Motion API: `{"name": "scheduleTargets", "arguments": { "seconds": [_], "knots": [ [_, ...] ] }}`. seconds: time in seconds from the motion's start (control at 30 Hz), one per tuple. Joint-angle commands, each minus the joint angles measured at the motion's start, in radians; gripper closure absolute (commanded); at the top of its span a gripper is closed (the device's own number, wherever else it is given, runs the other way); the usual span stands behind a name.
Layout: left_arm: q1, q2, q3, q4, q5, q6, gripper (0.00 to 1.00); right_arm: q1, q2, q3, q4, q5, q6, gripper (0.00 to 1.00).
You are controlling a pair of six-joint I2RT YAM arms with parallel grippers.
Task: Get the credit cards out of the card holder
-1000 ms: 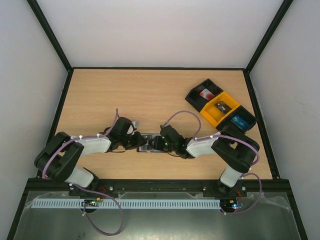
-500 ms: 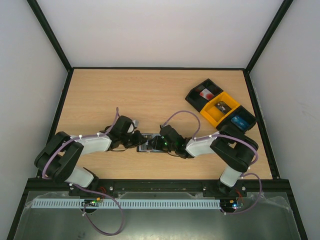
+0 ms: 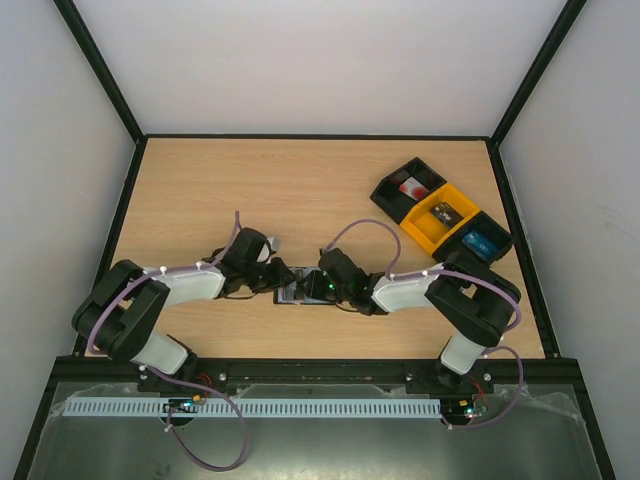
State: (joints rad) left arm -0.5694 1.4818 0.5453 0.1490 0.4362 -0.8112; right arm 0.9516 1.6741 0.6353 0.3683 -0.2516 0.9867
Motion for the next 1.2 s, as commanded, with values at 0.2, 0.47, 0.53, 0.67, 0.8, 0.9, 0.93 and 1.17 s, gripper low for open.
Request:
{"name": "scheduleTargets", "arguments": {
  "seconds": [0.2,0.47,0.53,0.67,0.8,0.9,0.93,1.17],
  "knots": [
    [-0.004,0.059,0.019,-0.001,0.003,0.028,0.86,0.009,0.028,0.036,-0.016,0.009,-0.006,0.77],
    [-0.004,0.048,-0.004,0.015,0.004,0.012,0.86,0.009,0.061,0.027,-0.013,0.01,-0.003,0.76],
    [-0.004,0.041,-0.004,0.007,0.002,0.012,0.86,0.009,0.076,0.034,-0.015,0.003,-0.003,0.76],
    [-0.004,0.01,0.0,-0.018,-0.008,0.011,0.85,0.009,0.084,0.031,-0.02,0.01,-0.008,0.76],
    [-0.002,-0.02,0.013,-0.041,-0.008,0.007,0.84,0.009,0.098,0.035,-0.032,0.021,-0.014,0.76],
    [-0.003,-0.034,0.031,-0.086,-0.029,0.02,0.84,0.008,0.101,0.04,-0.052,0.041,-0.02,0.79],
    [-0.003,-0.04,0.031,-0.099,-0.04,0.022,0.84,0.009,0.097,0.038,-0.058,0.052,-0.023,0.81],
    [-0.002,-0.062,0.035,-0.146,-0.055,0.027,0.83,0.009,0.082,0.027,-0.059,0.074,-0.018,0.86]
  ]
}}
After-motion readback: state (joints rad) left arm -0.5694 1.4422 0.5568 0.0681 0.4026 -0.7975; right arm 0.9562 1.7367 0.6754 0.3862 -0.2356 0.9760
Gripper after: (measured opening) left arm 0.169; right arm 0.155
